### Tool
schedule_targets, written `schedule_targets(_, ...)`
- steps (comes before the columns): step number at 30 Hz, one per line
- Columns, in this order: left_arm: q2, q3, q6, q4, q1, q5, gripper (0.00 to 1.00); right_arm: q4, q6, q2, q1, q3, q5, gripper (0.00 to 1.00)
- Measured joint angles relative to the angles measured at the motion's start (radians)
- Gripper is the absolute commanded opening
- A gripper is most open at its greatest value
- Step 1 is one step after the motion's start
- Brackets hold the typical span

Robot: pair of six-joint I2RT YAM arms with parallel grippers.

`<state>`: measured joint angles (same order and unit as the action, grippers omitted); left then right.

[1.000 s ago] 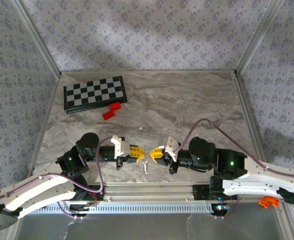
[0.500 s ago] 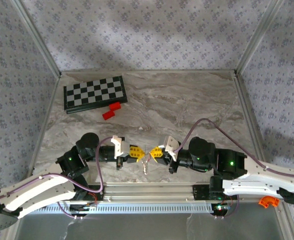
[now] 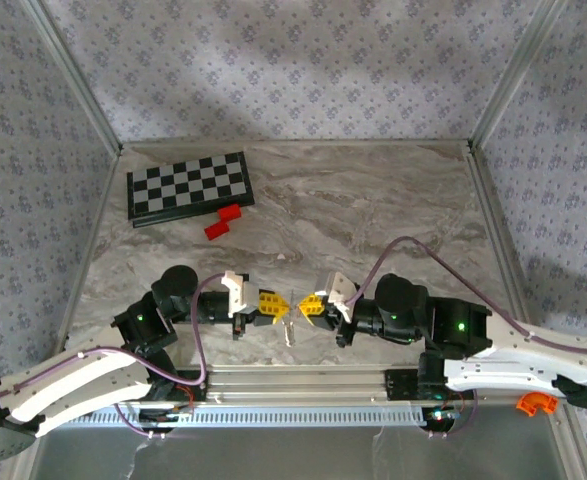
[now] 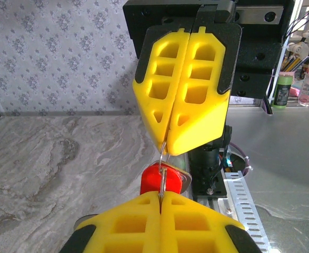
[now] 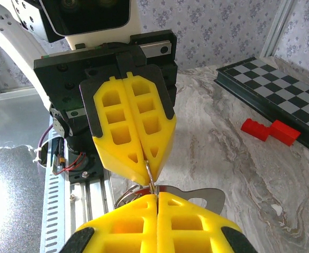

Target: Put the keys on the keyring

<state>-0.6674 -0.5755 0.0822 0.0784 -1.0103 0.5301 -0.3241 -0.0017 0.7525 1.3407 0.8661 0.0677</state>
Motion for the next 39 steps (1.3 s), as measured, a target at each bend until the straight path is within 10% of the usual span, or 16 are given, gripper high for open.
schedule_targets(39,0.000,0.000,0.000,0.000,0.000,0.000,0.00,0.022,0.000,-0.017,-0.001,-0.033,-0.013,0.00)
